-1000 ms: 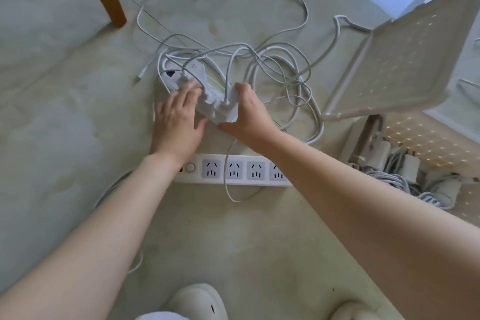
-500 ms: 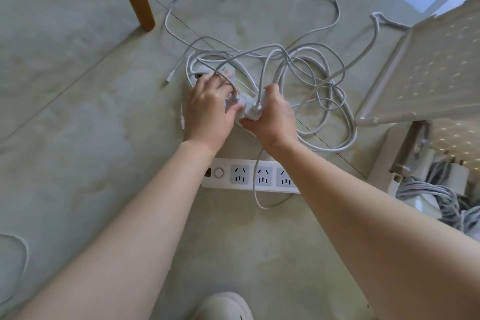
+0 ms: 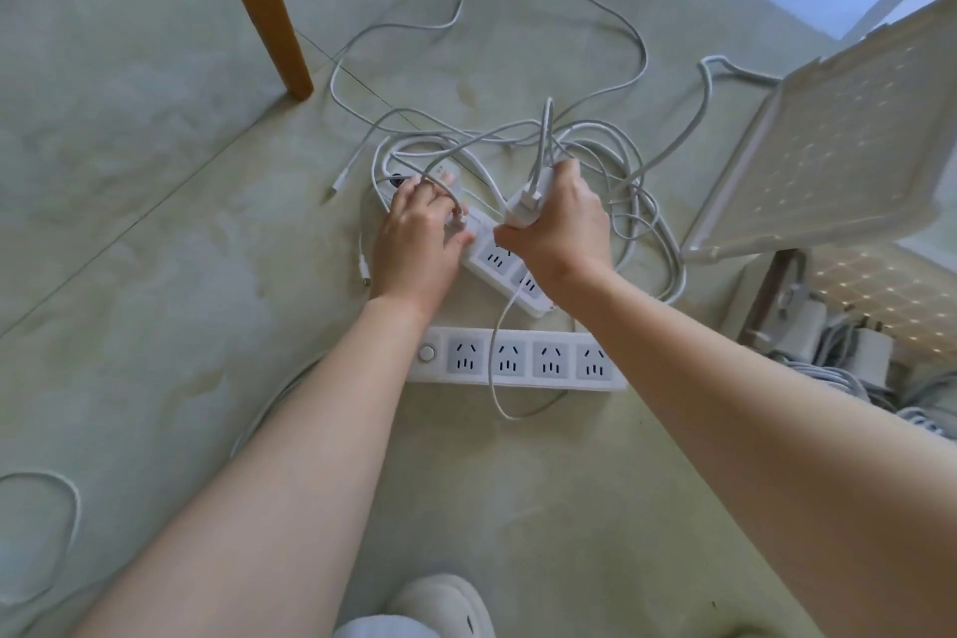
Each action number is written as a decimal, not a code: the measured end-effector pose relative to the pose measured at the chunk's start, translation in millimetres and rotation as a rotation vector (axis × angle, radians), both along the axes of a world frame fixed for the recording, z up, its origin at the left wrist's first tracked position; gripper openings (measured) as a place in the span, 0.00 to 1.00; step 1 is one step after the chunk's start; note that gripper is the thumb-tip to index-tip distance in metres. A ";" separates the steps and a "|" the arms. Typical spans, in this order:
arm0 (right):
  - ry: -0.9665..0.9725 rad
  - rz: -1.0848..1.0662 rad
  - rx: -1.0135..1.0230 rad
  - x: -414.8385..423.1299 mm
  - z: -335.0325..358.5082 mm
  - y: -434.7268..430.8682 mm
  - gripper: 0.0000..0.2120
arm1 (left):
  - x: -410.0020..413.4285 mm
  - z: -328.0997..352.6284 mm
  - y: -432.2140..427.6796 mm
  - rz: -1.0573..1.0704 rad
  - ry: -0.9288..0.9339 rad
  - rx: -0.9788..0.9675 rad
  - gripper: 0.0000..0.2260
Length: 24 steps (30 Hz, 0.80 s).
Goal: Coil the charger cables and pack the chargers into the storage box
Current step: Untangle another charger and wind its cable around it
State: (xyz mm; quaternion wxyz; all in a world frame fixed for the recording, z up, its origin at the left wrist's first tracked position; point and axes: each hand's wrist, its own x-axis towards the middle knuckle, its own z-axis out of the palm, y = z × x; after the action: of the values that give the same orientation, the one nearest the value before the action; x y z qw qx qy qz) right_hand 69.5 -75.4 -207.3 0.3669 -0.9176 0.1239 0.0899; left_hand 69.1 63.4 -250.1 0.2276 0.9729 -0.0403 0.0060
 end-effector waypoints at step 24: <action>0.304 -0.095 0.072 -47.7 147.1 -55.8 0.21 | -62.8 168.6 -81.5 -0.142 0.499 -0.583 0.17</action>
State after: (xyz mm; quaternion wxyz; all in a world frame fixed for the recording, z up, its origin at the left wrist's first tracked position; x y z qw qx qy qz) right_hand 21.8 -131.2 -60.1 0.3801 -0.8728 0.2180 0.2149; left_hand 6.3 -18.1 -81.5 0.4972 0.8337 -0.0477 -0.2355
